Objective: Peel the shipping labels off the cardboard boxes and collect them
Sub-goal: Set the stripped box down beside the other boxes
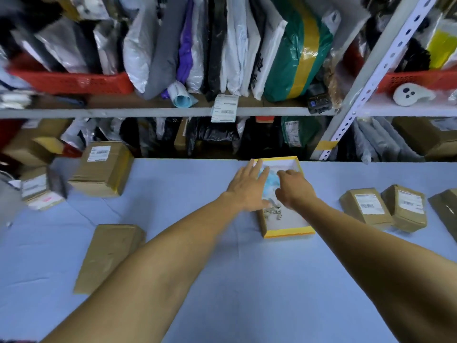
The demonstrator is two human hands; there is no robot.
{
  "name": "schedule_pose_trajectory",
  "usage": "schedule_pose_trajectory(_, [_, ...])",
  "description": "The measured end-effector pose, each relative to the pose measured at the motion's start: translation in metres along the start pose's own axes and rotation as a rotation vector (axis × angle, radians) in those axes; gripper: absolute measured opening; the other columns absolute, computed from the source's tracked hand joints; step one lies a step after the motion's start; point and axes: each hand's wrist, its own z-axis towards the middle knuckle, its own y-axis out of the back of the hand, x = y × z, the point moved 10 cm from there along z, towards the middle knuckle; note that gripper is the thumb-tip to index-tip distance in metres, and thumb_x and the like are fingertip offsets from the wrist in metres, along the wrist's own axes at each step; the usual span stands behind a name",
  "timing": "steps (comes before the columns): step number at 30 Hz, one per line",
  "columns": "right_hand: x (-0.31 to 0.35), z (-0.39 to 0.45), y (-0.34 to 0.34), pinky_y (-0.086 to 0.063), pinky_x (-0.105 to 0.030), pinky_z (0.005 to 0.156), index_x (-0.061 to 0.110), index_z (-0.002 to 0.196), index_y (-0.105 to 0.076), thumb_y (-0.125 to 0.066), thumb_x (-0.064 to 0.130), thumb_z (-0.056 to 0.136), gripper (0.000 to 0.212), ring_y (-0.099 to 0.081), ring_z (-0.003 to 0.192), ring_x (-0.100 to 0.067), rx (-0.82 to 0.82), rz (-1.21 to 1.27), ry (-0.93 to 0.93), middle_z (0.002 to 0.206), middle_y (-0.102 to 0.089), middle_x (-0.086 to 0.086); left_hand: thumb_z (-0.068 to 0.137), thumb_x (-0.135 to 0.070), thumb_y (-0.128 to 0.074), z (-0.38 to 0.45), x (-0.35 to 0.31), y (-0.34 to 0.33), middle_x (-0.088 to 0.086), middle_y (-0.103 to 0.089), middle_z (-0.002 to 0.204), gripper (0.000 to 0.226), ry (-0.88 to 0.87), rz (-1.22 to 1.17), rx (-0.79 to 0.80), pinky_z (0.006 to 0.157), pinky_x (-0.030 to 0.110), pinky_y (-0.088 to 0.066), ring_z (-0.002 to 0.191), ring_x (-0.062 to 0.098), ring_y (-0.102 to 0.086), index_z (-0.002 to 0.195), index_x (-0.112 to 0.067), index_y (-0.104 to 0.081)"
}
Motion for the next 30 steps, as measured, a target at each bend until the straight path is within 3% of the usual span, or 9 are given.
schedule_pose_trajectory(8, [0.191,-0.032,-0.019,-0.041,-0.043,0.100,0.013,0.151,-0.016,-0.053,0.022,0.090,0.072,-0.040,0.132,-0.036,-0.016,0.035,0.242,0.149,-0.038,-0.013,0.079,-0.059,-0.066,-0.135,0.131,0.001,0.013,0.017,0.162,0.110,0.241,0.002,-0.059,0.120,0.049,0.001,0.149,0.035,0.017,0.156,-0.020,0.002])
schedule_pose_trajectory(13, [0.308,-0.092,-0.071,-0.041,-0.045,0.103,0.016,0.152,-0.015,-0.047,0.044,0.096,0.070,-0.041,0.130,-0.034,0.066,0.111,0.342,0.147,-0.042,-0.013,0.079,-0.056,-0.069,-0.262,0.223,-0.022,0.014,0.033,0.156,0.111,0.403,-0.019,-0.040,0.120,0.050,0.000,0.147,0.036,0.021,0.156,-0.021,0.003])
schedule_pose_trajectory(18, [0.371,-0.147,-0.144,-0.040,-0.045,0.104,0.023,0.153,-0.005,-0.051,0.054,0.091,0.083,-0.041,0.132,-0.032,0.204,0.161,0.277,0.149,-0.037,-0.012,0.066,-0.065,-0.075,-0.375,0.302,-0.087,0.015,0.038,0.153,0.129,0.503,-0.169,0.038,0.120,0.051,-0.004,0.145,0.042,0.023,0.154,-0.026,0.011])
schedule_pose_trajectory(21, [0.381,-0.169,-0.182,-0.041,-0.045,0.104,0.033,0.153,0.002,-0.061,0.058,0.082,0.098,-0.042,0.132,-0.034,0.305,0.227,0.181,0.151,-0.034,-0.013,0.067,-0.056,-0.080,-0.407,0.320,-0.120,0.022,0.038,0.151,0.135,0.501,-0.237,0.120,0.119,0.051,-0.009,0.145,0.048,0.019,0.152,-0.027,0.021])
schedule_pose_trajectory(24, [0.390,-0.183,-0.208,-0.044,-0.045,0.102,0.044,0.149,0.011,-0.068,0.062,0.072,0.111,-0.043,0.132,-0.036,0.359,0.254,0.143,0.156,-0.026,-0.015,0.068,-0.051,-0.082,-0.409,0.331,-0.141,0.029,0.026,0.154,0.137,0.466,-0.241,0.171,0.119,0.051,-0.013,0.145,0.051,0.006,0.150,-0.027,0.025])
schedule_pose_trajectory(27, [0.396,-0.188,-0.229,-0.042,-0.041,0.102,0.044,0.148,0.016,-0.076,0.052,0.070,0.121,-0.041,0.136,-0.036,0.416,0.267,0.112,0.160,-0.012,-0.016,0.068,-0.045,-0.083,-0.397,0.335,-0.155,0.025,-0.006,0.157,0.134,0.409,-0.292,0.174,0.111,0.051,-0.031,0.139,0.047,-0.028,0.151,-0.031,0.022])
schedule_pose_trajectory(30, [0.410,-0.185,-0.233,-0.047,-0.035,0.098,0.046,0.147,0.014,-0.077,0.030,0.076,0.117,-0.049,0.127,-0.029,0.394,0.409,0.145,0.156,-0.024,-0.007,0.077,-0.035,-0.078,-0.390,0.333,-0.160,0.016,-0.027,0.150,0.124,0.357,-0.357,0.132,0.099,0.046,-0.046,0.125,0.039,-0.049,0.149,-0.037,0.022])
